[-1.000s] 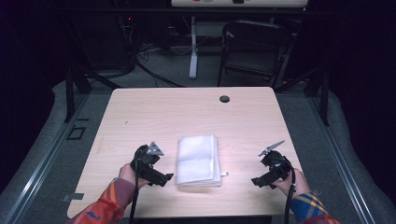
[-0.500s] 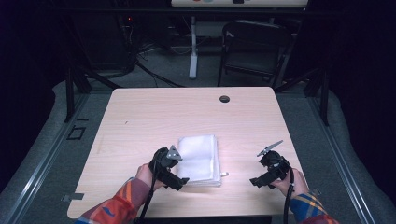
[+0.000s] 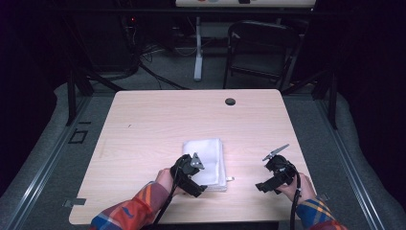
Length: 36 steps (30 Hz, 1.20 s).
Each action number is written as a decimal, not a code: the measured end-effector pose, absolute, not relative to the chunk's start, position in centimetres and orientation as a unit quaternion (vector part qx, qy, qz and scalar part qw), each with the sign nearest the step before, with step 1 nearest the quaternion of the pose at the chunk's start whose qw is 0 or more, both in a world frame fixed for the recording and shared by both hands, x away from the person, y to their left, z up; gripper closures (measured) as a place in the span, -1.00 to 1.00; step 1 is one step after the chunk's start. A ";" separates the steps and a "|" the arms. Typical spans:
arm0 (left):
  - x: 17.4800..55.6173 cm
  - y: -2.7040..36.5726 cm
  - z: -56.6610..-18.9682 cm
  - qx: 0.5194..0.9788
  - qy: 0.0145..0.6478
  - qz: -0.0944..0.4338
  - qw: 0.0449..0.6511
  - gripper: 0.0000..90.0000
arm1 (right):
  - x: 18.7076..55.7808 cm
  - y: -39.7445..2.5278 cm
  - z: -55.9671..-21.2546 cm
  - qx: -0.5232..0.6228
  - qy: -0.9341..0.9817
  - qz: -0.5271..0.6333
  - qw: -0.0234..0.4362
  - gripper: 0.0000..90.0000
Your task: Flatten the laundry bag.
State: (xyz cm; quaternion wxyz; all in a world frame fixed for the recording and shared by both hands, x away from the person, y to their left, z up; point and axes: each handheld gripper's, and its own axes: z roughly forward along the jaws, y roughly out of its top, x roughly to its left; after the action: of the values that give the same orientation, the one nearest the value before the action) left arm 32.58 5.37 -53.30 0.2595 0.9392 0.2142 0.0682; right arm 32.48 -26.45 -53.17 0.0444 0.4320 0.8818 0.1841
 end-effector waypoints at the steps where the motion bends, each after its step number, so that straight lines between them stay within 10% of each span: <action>1: 32.6 5.1 -53.5 0.941 0.213 0.068 0.255 -0.66 | 32.5 -26.4 -53.2 0.433 0.881 0.186 0.043 -0.89; 20: 32.6 3.3 -55.3 0.951 0.187 0.090 0.229 -0.27 | 32.3 -26.0 -53.3 0.432 0.880 0.192 0.039 -0.80; 36: 32.8 3.8 -55.1 0.949 0.173 0.058 0.255 0.58 | 32.3 -25.4 -53.4 0.421 0.887 0.189 0.029 -0.75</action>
State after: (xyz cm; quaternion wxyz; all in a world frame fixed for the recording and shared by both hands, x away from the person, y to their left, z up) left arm 32.75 3.83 -55.11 0.2554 0.9494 0.1733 0.0578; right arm 32.30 -25.39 -53.42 0.0294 0.4212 0.8865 0.1892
